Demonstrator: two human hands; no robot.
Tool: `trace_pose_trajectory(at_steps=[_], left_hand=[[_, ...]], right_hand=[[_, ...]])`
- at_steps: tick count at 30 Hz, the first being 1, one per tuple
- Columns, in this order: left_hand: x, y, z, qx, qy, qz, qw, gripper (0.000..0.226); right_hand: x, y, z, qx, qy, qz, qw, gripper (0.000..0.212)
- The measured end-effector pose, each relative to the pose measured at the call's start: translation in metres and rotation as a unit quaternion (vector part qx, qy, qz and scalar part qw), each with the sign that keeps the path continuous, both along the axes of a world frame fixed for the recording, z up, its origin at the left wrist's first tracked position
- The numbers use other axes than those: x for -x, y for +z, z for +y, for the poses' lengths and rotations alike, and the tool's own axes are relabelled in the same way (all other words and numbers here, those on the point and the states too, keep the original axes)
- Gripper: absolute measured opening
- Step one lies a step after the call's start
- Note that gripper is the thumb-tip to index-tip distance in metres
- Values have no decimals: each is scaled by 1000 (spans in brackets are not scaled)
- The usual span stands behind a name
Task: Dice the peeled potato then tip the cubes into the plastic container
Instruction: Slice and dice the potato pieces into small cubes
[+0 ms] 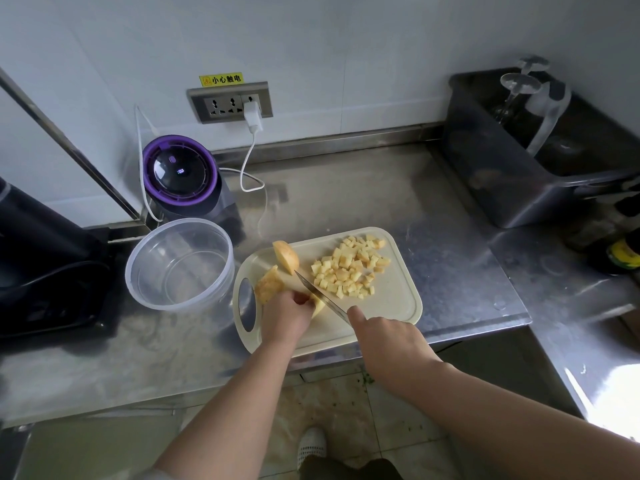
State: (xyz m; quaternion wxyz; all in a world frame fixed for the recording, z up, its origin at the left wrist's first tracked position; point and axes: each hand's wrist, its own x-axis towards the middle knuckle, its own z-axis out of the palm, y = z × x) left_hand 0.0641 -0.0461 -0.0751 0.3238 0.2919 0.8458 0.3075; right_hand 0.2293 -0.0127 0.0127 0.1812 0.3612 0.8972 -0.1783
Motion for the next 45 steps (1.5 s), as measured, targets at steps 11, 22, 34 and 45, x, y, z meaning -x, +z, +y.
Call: trace_pose_trajectory(at_steps=[11, 22, 34, 45], left_hand=[[2, 2, 1, 22, 7, -16, 1000, 11], [0, 6, -2, 14, 0, -2, 1000, 16], [0, 6, -5, 21, 19, -35, 999, 17], [1, 4, -3, 31, 15, -28, 999, 13]], right_hand=[[1, -14, 5, 27, 15, -27, 999, 49], [-2, -20, 7, 48, -29, -4, 998, 46], [-9, -8, -2, 25, -10, 1, 1000, 49], [-3, -6, -3, 32, 6, -14, 999, 50]])
